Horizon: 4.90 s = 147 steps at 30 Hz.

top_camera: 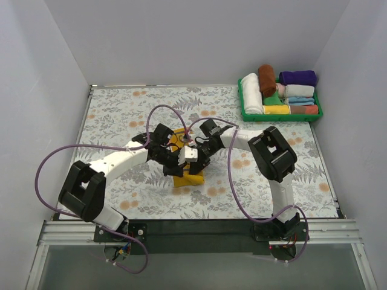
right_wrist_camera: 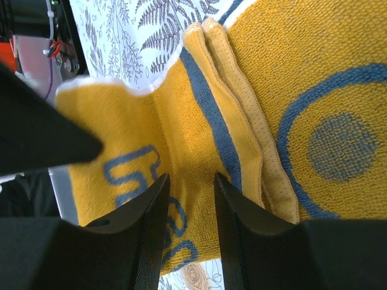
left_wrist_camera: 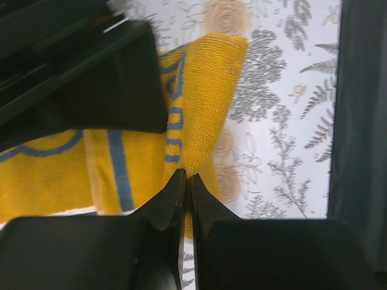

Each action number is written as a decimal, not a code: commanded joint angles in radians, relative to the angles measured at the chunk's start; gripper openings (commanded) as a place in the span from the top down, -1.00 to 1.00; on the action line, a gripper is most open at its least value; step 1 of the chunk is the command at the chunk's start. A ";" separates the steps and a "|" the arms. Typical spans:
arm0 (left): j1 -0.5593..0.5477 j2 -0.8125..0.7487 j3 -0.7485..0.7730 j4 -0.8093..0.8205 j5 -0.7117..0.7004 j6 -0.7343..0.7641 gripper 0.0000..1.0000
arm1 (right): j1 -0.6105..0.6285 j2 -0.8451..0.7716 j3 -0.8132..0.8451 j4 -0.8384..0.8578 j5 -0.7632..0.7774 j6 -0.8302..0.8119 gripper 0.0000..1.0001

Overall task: Roll the towels
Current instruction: Roll the towel

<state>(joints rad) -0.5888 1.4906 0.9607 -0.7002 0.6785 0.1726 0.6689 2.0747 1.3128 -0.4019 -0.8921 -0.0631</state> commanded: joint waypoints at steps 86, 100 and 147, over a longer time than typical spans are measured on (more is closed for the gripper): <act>0.104 0.071 -0.036 0.275 -0.154 0.011 0.50 | -0.061 0.087 0.109 -0.184 0.090 -0.004 0.67; -0.119 -0.268 -0.275 0.322 -0.313 0.189 -0.32 | -0.051 0.124 0.131 -0.192 0.091 0.003 0.63; -0.060 0.546 0.203 -0.355 0.320 0.051 1.00 | -0.407 -0.683 -0.155 -0.327 0.124 -0.328 -0.33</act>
<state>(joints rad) -0.6613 1.9320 1.1347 -0.8768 0.9268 0.2096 0.2211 1.5028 1.1828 -0.6834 -0.7151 -0.3050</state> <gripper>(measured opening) 0.104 0.681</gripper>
